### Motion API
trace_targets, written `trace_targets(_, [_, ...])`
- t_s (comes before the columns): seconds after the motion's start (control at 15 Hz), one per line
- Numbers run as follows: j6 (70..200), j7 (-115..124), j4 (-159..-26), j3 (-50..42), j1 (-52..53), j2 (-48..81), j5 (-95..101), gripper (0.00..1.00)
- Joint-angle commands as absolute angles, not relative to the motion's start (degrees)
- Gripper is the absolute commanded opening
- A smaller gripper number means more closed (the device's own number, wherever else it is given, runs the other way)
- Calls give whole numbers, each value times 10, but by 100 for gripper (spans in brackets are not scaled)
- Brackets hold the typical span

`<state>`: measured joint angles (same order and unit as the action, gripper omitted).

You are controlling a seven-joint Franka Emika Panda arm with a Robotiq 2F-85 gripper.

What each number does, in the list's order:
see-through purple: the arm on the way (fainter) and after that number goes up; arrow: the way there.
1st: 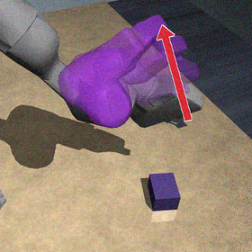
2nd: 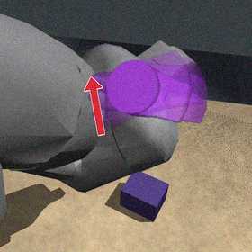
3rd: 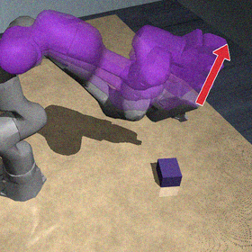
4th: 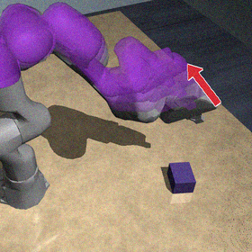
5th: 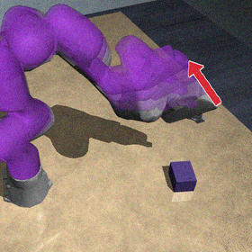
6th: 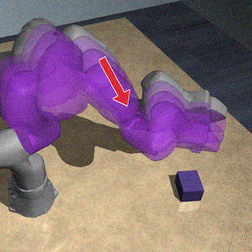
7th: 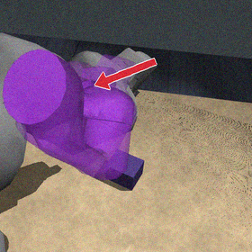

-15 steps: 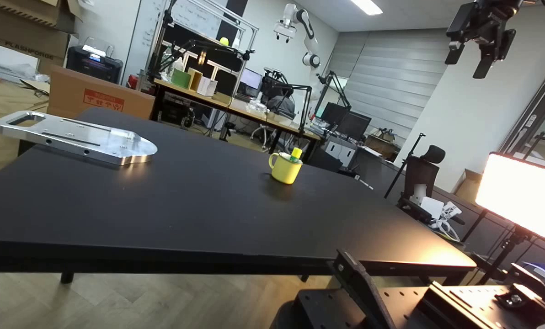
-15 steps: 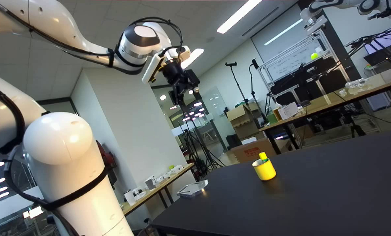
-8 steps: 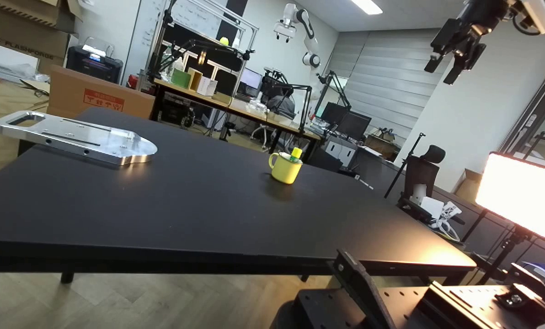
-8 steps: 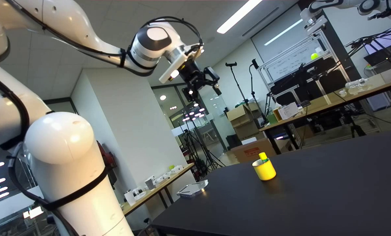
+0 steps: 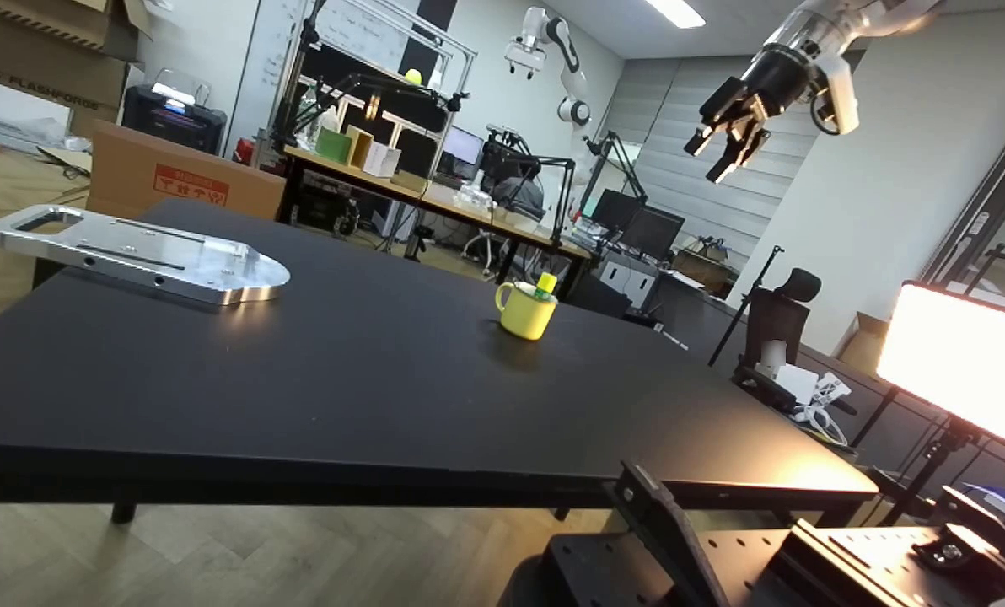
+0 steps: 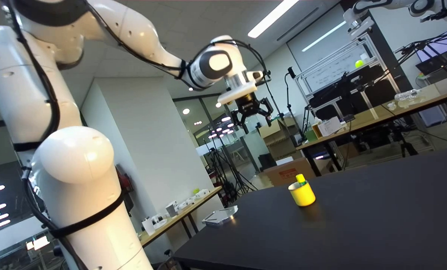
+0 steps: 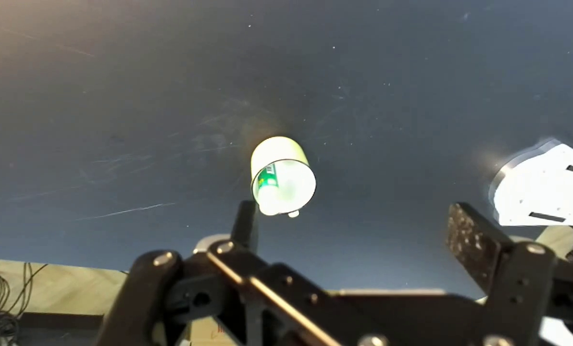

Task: Remove the glue stick from the yellow mug

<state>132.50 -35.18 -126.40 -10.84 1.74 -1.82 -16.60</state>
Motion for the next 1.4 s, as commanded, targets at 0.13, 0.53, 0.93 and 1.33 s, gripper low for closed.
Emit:
trace_targets(0.13, [1328,-350,-1249,-73,-11,9,-166,100])
trace_targets(0.53, [1327,-351,-1257,-76,-14,-8,-167,100])
trace_targets(0.93, [1356,-363,-1162,-60,-23,69,-168,100])
trace_targets(1.33, [1373,-388,-1029,-21,-44,177,-154,100])
